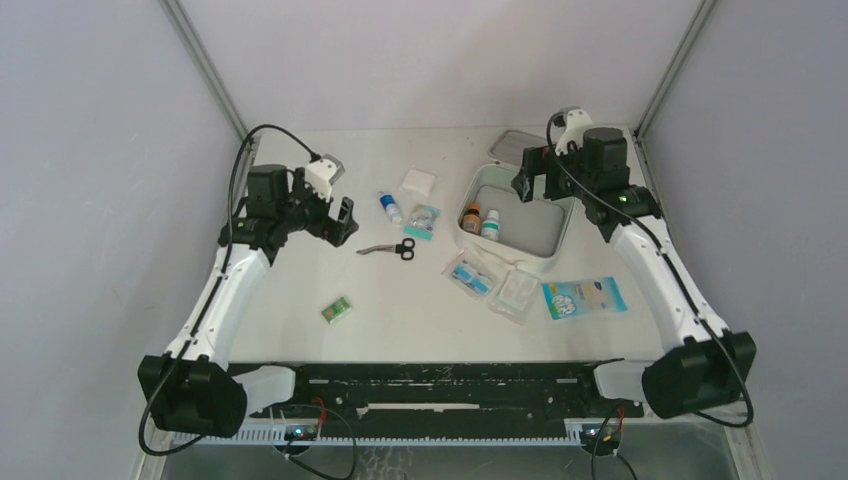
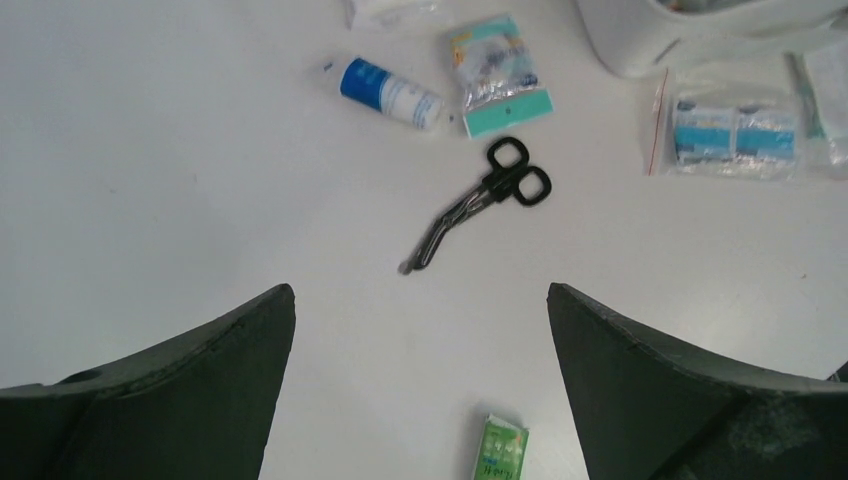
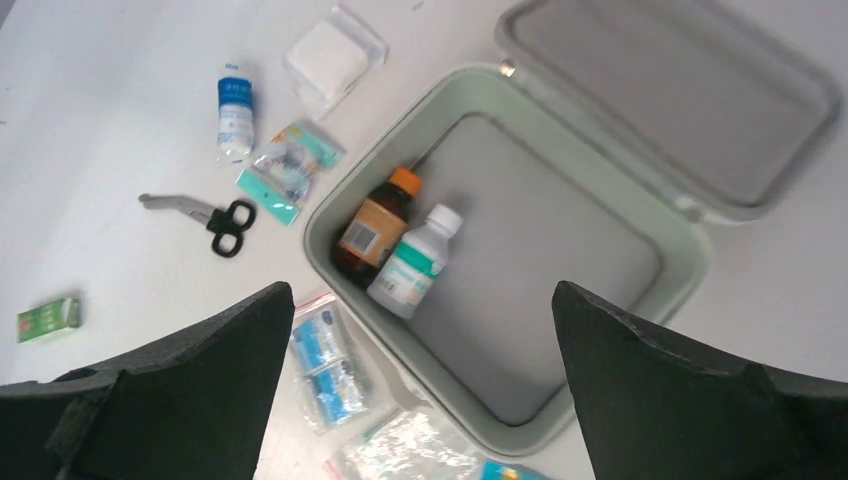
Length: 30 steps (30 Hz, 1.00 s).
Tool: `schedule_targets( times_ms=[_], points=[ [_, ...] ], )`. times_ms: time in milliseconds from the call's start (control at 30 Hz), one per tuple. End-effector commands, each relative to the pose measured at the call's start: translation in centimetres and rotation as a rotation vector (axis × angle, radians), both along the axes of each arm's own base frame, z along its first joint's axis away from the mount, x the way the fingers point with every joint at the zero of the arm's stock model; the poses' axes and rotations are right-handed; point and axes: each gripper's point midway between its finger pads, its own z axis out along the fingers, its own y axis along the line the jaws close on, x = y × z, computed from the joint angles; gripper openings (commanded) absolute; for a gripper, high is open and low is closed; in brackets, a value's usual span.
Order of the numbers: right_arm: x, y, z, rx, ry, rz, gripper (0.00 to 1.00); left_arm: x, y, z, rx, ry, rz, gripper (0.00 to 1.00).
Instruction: Organize the medicine kit
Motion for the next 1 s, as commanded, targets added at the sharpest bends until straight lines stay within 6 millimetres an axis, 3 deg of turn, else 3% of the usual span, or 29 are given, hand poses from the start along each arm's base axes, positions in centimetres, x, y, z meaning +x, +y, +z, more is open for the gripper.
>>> schedule_targets(
  times_ms=[0,167,400,633,733,967],
  points=[
    [-1.2,-2.7,4.3,-0.119,-0.180,-0.027,1.00,-2.4,1.2,-1.6,0.128,-0.014,-0.059,1.00],
    [-2.2,-3.8,6.8,-0.193,-0.304,-0.022,1.00,-5.4,1.6,-5.3,0.269,0.021,-0.192,1.00],
    [-2.9,-2.2,3.6,-0.139,-0.232,0.129,1.00,-8.7,1.5,-10.4,0.412,0.107,-0.321,0.99],
    [-3.9,-2.8,-0.3,-0.139,-0.210,0.214,1.00,-10.7,2.0,-14.3,0.525,0.188,-0.345,0.97],
    [-5.0,-2.8,-0.3,-0.135,-0.246,0.255,0.99,-11.0,2.6,-15.2,0.554,0.216,-0.329,0.97],
    [-4.7,-3.3,0.2,-0.147,-0.253,0.206,0.99,-11.1,4.7,-16.9,0.671,0.293,-0.306,0.97]
  ],
)
